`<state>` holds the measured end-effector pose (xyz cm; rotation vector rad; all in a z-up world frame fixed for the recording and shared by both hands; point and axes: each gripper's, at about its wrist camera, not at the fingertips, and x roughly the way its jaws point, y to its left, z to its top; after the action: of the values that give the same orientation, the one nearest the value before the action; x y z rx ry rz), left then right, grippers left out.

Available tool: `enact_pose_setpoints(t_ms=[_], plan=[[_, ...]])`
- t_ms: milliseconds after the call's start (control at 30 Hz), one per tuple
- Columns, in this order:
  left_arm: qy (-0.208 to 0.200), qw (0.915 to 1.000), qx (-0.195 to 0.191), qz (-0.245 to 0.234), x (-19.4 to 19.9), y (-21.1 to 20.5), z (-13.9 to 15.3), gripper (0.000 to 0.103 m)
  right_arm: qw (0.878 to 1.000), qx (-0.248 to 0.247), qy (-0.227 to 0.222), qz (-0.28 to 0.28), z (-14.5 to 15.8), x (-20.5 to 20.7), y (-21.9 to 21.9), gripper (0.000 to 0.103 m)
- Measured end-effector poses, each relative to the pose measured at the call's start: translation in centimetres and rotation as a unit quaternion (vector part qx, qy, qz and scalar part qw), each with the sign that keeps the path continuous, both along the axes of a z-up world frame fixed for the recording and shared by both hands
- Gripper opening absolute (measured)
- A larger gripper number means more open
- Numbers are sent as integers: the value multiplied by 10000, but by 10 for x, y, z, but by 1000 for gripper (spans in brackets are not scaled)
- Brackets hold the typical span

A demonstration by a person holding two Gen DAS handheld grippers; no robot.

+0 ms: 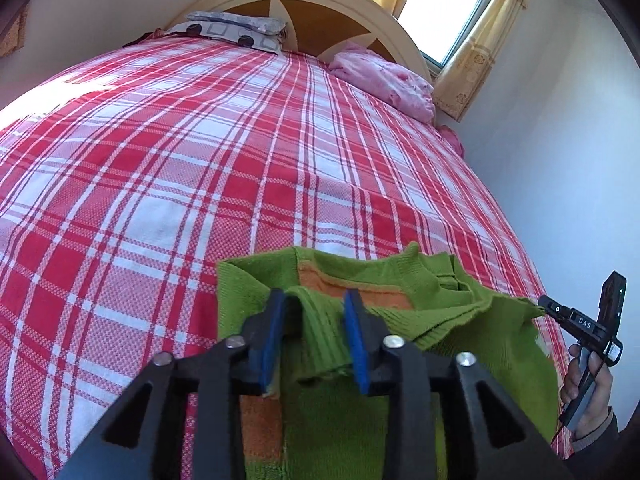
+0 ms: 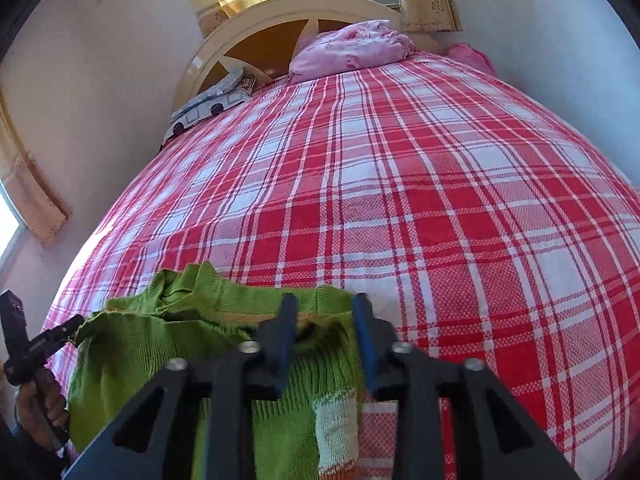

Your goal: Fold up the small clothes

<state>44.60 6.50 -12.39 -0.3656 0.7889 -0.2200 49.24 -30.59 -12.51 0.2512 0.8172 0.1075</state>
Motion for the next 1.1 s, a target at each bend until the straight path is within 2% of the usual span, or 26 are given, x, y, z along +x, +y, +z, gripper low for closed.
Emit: enact_pose_setpoints(t_ms=[33, 67, 233, 267, 333, 433, 467, 533, 633, 733, 800, 900, 933, 967, 1000, 1100], plan=[[-80, 9999, -47, 137, -4, 6, 3, 61, 10000, 13, -45, -40, 0, -1, -2, 67], [-154, 9995, -74, 253, -7, 11, 5, 68, 9999, 46, -72, -87, 0, -2, -4, 68], [-130, 9993, -4, 337, -17, 22, 6, 68, 9995, 33, -145, -284, 6, -14, -16, 68], [-86, 9994, 130, 296, -17, 20, 5, 68, 9996, 32, -120, -264, 7, -15, -17, 67], [-65, 9987, 498, 118, -15, 13, 6, 68, 9998, -46, -45, -171, 9, -17, -15, 58], [-157, 9935, 1111, -213, -6, 1, 10, 68, 9993, -358, 10, 106, 12, -17, -2, 48], [-183, 9923, 1192, -285, -4, 1, 10, 68, 9986, -481, -11, 238, 12, -17, 5, 43], [-144, 9899, 1362, -368, 2, -3, 6, 68, 9949, -766, 15, 654, 12, -13, 26, 42], [-121, 9884, 1453, -426, 10, -8, 0, 68, 9885, -954, 224, 1148, 3, -4, 57, 42], [-72, 9873, 1564, -267, 10, -11, -10, 68, 9843, -547, 451, 1615, -7, 3, 83, 42], [85, 9845, 1747, -95, 9, -11, -20, 68, 9795, -465, 525, 1886, -11, 3, 105, 42], [194, 9890, 1468, 10, 9, -2, -28, 71, 9710, -525, 1020, 2099, -28, 9, 135, 42], [184, 9903, 1376, 59, 8, 2, -28, 71, 9693, -643, 1164, 2070, -36, 12, 143, 37], [160, 9909, 1333, 80, 7, 3, -28, 71, 9698, -834, 1121, 1999, -38, 13, 148, 10], [148, 9912, 1308, 108, 5, 5, -28, 71, 9695, -1053, 1038, 1954, -39, 14, 155, 4], [121, 9915, 1290, 154, 1, 6, -30, 71, 9744, -1081, 849, 1779, -33, 18, 159, 3]])
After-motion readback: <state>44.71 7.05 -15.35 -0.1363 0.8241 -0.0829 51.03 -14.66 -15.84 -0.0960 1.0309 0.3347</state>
